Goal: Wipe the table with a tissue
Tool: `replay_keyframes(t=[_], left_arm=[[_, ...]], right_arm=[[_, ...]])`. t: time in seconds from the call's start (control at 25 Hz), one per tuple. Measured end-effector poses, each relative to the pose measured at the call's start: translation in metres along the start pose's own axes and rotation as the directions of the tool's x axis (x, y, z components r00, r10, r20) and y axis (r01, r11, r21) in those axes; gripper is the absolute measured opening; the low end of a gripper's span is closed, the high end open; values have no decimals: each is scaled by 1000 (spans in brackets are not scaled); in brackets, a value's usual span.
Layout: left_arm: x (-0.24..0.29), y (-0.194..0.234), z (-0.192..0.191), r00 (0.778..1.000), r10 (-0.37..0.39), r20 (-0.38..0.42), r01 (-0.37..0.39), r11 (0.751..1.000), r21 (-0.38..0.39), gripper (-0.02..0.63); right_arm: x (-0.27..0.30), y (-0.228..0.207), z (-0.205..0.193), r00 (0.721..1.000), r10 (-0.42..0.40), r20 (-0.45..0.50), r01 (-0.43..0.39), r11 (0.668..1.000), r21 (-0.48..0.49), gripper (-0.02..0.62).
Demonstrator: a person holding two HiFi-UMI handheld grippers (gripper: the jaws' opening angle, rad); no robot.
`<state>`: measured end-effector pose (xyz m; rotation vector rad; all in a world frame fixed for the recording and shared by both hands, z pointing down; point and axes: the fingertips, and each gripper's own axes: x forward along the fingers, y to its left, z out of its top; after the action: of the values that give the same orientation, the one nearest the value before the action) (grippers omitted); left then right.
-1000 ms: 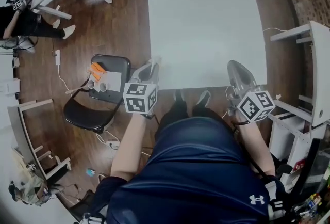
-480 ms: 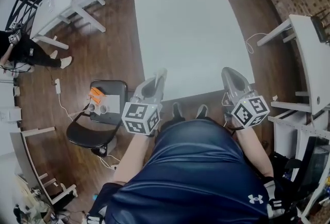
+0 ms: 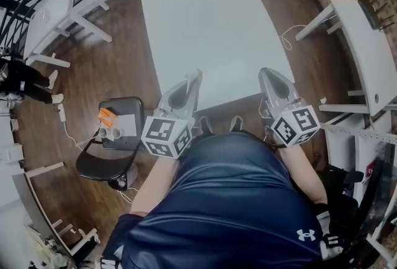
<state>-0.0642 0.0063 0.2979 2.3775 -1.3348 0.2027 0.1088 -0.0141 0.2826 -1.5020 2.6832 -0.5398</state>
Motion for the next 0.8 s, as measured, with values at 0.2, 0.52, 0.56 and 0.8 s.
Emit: replay_keyframes(t=[0.2,0.52,0.56,0.8], left_arm=[[1,-8,13,999,-19,49,18,1000,9,17],[4,-17,10,999,-30,37,30,1000,3,17],[4,-17,10,999,-30,36,29,1000,3,17],[1,-13,8,999,-22,31,22,1000,-3,17]], right_arm=[[-2,3,0,1000,0,1,0,1000,-11,11],[-6,3,-5,1000,12,-6,-13,1000,-12,11],[-6,4,-6,1000,14,-8,-15,1000,-11,11],[-4,9,-11,1000,23,-17,-23,1000,-11,11]])
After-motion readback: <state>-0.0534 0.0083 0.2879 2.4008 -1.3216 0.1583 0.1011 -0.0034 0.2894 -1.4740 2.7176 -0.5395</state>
